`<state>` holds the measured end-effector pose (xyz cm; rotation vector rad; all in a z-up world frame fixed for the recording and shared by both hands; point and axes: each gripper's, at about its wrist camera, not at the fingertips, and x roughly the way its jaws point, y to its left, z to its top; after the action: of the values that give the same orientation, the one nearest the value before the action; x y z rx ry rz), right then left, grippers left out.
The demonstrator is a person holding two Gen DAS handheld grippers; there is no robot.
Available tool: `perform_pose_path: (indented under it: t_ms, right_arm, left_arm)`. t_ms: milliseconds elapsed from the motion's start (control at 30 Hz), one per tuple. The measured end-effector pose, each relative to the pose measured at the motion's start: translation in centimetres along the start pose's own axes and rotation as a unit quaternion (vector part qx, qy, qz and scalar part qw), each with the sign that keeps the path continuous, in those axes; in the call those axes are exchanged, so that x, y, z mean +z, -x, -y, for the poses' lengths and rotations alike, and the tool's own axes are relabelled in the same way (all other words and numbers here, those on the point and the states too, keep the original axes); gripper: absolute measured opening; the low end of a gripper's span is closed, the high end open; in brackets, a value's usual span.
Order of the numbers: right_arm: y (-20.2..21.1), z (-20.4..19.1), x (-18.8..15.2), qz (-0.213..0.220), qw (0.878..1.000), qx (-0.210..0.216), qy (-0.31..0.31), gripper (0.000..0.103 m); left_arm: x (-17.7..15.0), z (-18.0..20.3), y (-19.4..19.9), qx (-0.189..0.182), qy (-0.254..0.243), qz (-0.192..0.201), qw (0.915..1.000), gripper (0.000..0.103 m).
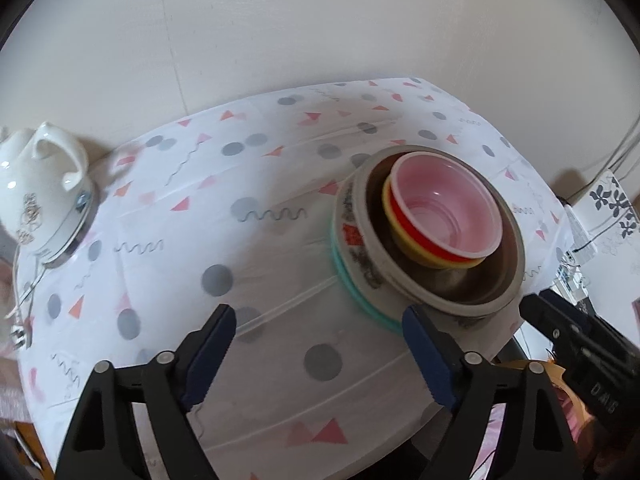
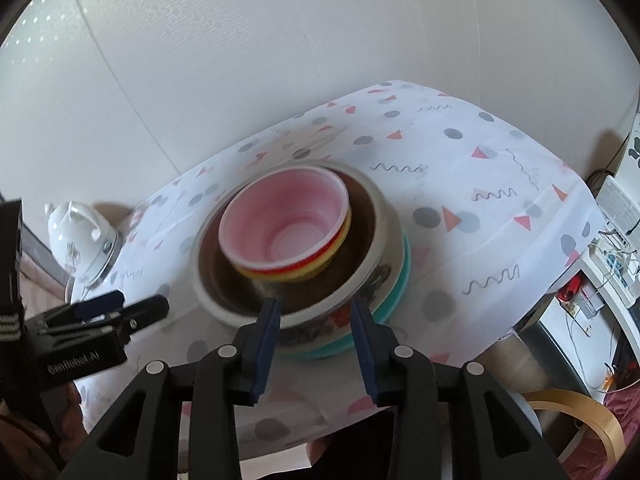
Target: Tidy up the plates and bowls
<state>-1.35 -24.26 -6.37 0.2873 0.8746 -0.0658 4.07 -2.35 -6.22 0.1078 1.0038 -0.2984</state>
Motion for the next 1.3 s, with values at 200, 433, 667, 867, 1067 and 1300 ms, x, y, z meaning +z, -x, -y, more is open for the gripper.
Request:
perform_pose_path:
  t_ms: [200, 433, 667, 867, 1067, 1300]
  right_arm:
    - [0.0, -0.5, -1.4, -0.004, 1.000, -0.008, 0.012, 0.041]
    - [0.4, -0.9, -2.7, 0.001, 1.000, -0.016, 0.017, 0.075]
    - [0.8, -1.2, -3.7, 0.003, 0.999, -0.033, 0.028, 0.081]
    - [0.8, -1.3, -3.9, 0.003, 0.999, -0.034, 0.029, 0.081]
    - [0.5, -1.3, -3.8, -0.003, 0.999, -0.034, 0.027, 0.081]
    - [0.3, -1.3, -3.8, -0.007, 0.999, -0.038, 0.023, 0.081]
  left_arm:
    - [-1.0, -0.9, 0.6, 0.001, 0.015, 0.002, 0.9999, 0.090]
    - [-2.3, -0.7, 1.3, 0.007, 0.002, 0.014, 0.9999, 0.094]
    - [-2.8, -0.1, 1.4, 0.011, -0.013, 0.017, 0.9997, 0.095]
    - [-2.9, 0.2, 1.4, 0.013, -0.021, 0.018, 0.9995, 0.095]
    - [-2.8, 0.1, 1.2, 0.014, -0.021, 0.014, 0.9996, 0.095]
    - [-2.7, 0.1, 1.0, 0.015, -0.024, 0.012, 0.9995, 0.095]
